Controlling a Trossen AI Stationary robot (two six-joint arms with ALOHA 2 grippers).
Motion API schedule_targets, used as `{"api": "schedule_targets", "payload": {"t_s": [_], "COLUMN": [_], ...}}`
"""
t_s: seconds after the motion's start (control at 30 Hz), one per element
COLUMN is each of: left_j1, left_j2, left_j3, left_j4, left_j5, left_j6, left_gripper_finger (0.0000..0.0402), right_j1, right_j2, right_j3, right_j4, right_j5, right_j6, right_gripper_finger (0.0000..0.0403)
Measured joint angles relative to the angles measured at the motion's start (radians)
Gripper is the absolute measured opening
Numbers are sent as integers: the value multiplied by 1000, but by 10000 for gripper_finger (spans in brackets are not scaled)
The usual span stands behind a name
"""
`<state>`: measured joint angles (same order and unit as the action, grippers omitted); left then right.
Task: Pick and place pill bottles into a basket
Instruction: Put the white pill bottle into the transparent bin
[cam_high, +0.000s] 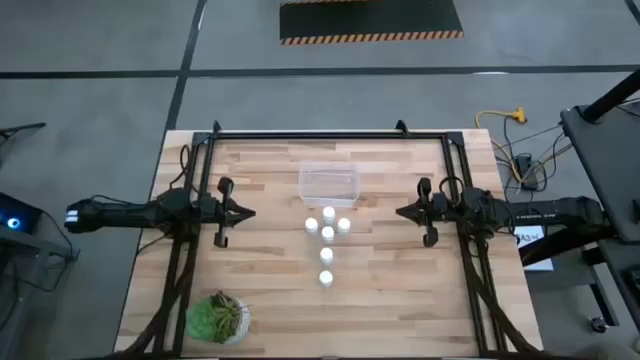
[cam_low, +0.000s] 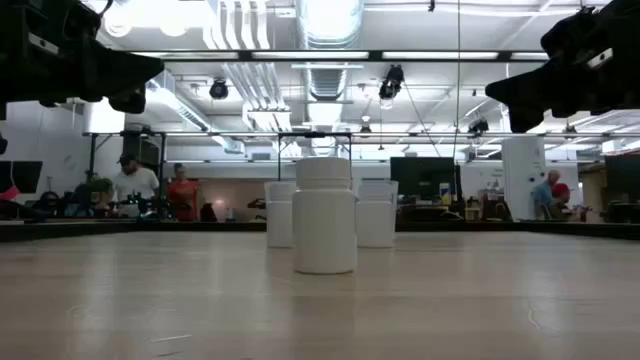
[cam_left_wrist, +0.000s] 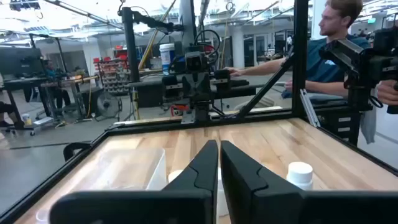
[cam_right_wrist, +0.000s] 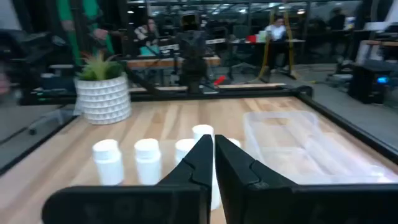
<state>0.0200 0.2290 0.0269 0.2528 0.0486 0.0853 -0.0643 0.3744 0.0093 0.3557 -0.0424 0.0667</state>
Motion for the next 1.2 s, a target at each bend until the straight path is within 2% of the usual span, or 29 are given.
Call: {"api": "schedule_targets", "payload": {"t_s": [0.13,0.67,0.77,1.2], "left_j1": [0,0,0,0], "left_j2": [6,24,45,176], "left_j3": [0,0,0,79], "left_j4": [0,51,58,80], "left_j5": [0,27,65,72], "left_j6": [-1,-70,-105,-131], "left_gripper_finger": [0,0,0,0], "right_j1": [0,0,0,0], "right_j2": [0,0,0,0], "right_j3": [0,0,0,0], "right_j4": [0,-5,-6,0], "right_j5": [43,45,46,45], "right_j6": [-23,-14,-14,-17], "right_gripper_finger": [9,9,9,9]}}
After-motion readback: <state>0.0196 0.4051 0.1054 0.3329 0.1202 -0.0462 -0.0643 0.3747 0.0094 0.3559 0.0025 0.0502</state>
